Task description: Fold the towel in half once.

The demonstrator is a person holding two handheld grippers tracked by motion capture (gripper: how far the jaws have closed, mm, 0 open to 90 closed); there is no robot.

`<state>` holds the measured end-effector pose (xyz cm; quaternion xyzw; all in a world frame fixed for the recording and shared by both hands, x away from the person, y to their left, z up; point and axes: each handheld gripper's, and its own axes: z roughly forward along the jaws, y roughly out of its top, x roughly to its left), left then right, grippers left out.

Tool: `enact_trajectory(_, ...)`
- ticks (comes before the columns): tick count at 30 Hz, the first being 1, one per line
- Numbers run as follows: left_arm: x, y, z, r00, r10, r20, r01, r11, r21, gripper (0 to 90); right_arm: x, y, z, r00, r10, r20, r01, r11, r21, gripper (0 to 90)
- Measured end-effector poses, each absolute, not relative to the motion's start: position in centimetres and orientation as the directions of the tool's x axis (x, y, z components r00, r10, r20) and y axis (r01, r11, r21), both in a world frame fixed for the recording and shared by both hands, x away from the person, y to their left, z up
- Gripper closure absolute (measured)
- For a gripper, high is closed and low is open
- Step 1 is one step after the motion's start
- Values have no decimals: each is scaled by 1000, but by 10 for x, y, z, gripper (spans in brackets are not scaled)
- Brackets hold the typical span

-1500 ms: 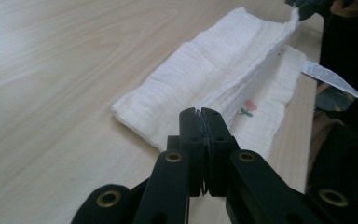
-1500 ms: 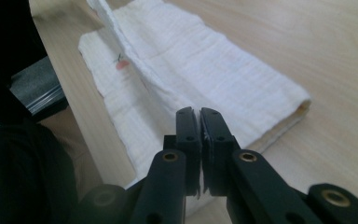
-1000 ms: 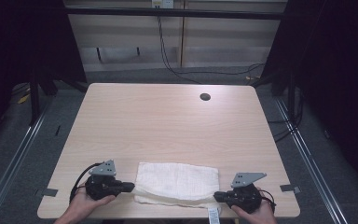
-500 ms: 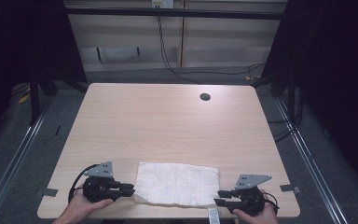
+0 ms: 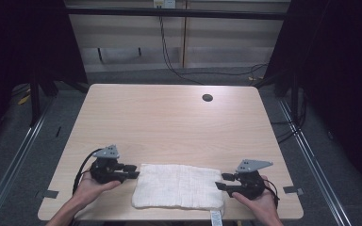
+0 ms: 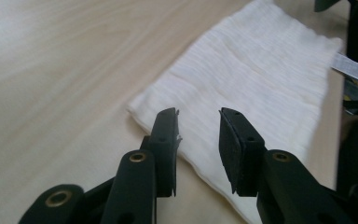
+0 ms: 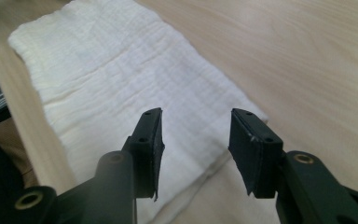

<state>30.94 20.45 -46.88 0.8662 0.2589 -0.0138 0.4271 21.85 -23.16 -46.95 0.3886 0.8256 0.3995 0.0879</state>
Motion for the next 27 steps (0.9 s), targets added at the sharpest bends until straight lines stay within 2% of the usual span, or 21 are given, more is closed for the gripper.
enact_trajectory(6, 334, 181, -482, 864, 458, -209, 459, -545, 702, 643, 250, -225, -474, -657, 741, 140, 592, 391, 705, 532)
enact_trajectory(13, 340, 181, -493, 846, 473, -246, 495, -525, 693, 582, 268, -223, -495, -645, 750, 146, 621, 403, 672, 477)
enact_trajectory(16, 339, 181, -495, 849, 473, -237, 492, -542, 681, 633, 266, -219, -497, -658, 742, 127, 609, 425, 669, 537)
enact_trajectory(19, 340, 182, -496, 847, 467, -253, 499, -535, 682, 714, 265, -219, -496, -660, 742, 117, 606, 434, 667, 685)
enact_trajectory(21, 341, 182, -497, 848, 461, -263, 504, -545, 670, 716, 265, -220, -496, -664, 738, 122, 608, 438, 662, 803)
enact_trajectory(22, 340, 181, -498, 843, 467, -267, 510, -537, 672, 714, 265, -221, -495, -659, 743, 117, 610, 437, 661, 834)
enact_trajectory(27, 340, 176, -499, 842, 467, -270, 512, -536, 671, 719, 270, -226, -493, -664, 738, 115, 611, 448, 653, 861)
